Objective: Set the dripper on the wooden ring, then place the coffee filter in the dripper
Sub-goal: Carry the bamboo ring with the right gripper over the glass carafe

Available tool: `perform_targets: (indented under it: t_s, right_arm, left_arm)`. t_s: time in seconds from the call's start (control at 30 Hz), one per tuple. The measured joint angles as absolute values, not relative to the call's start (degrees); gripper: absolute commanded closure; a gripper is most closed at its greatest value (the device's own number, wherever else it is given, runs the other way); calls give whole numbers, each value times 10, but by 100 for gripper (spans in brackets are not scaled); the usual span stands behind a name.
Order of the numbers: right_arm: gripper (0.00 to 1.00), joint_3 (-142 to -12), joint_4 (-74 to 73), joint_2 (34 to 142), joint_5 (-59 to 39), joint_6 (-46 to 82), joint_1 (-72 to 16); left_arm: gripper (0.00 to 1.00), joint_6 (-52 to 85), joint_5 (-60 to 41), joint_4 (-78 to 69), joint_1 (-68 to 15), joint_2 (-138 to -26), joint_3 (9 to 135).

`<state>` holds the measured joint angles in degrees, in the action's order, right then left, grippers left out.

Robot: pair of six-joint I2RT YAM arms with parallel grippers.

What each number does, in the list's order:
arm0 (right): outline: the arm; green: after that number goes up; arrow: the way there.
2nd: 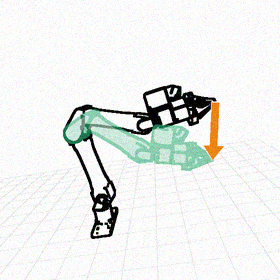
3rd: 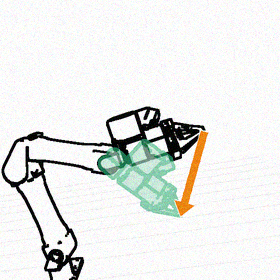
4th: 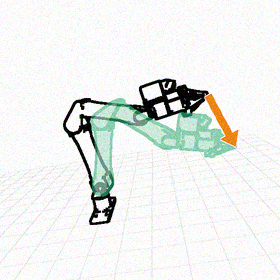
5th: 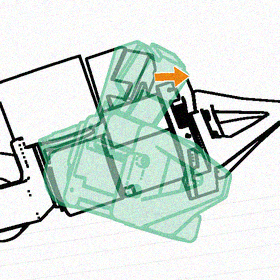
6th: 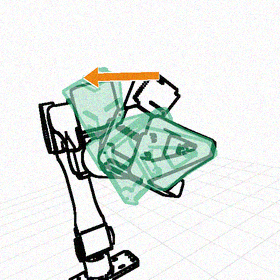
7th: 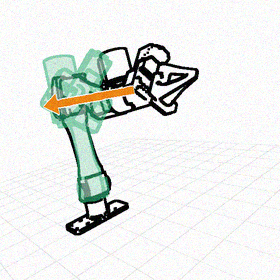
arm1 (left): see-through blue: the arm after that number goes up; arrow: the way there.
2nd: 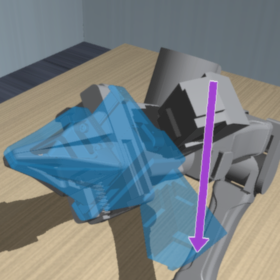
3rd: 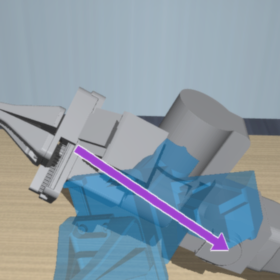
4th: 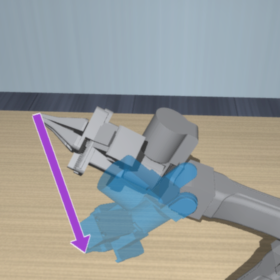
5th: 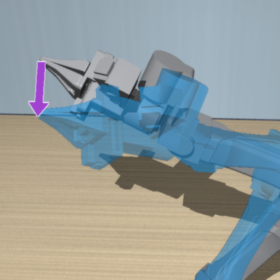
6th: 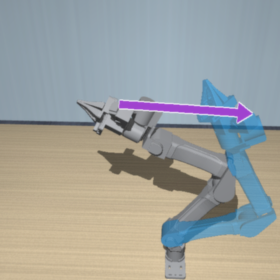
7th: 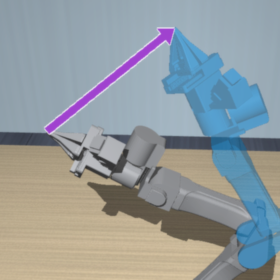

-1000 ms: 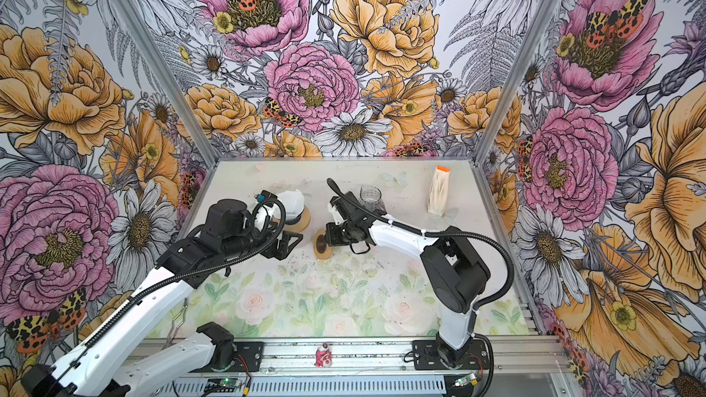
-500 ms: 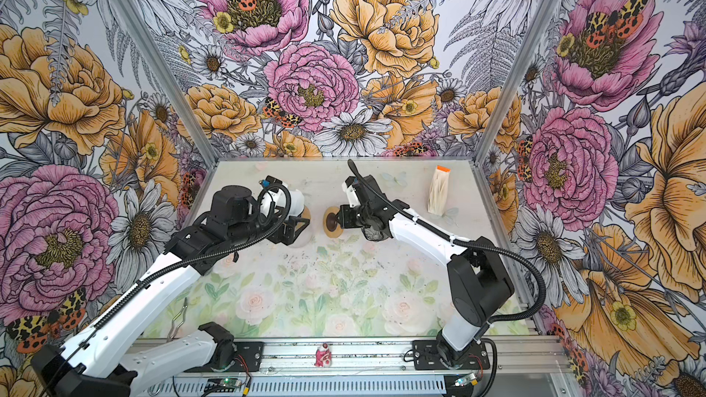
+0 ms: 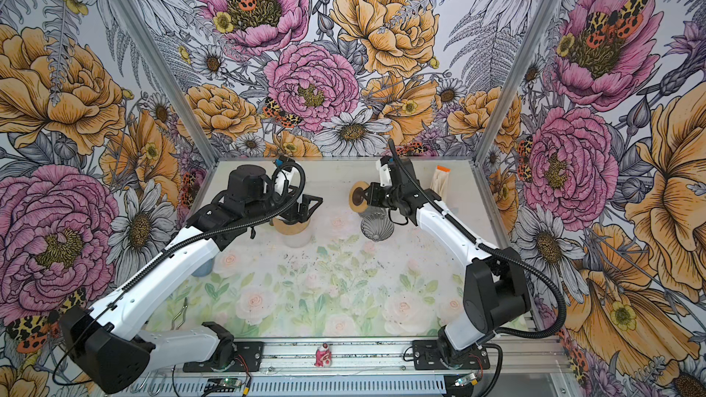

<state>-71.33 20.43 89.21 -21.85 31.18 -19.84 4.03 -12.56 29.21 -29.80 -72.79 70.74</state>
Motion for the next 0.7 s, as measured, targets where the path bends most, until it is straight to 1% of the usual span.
perform_targets:
  t_s: [0.3, 0.47, 0.7]
  right_arm:
    - [100, -713, 146, 919, -277, 350, -134]
    - [100, -713, 80, 956, -323, 394, -104]
    - [100, -712, 31, 1002, -357, 437, -88]
  left_arm:
    - [1, 34, -125, 280, -309, -814, 758]
    - [1, 35, -125, 274, -317, -853, 779]
    - [1, 35, -125, 271, -329, -888, 807]
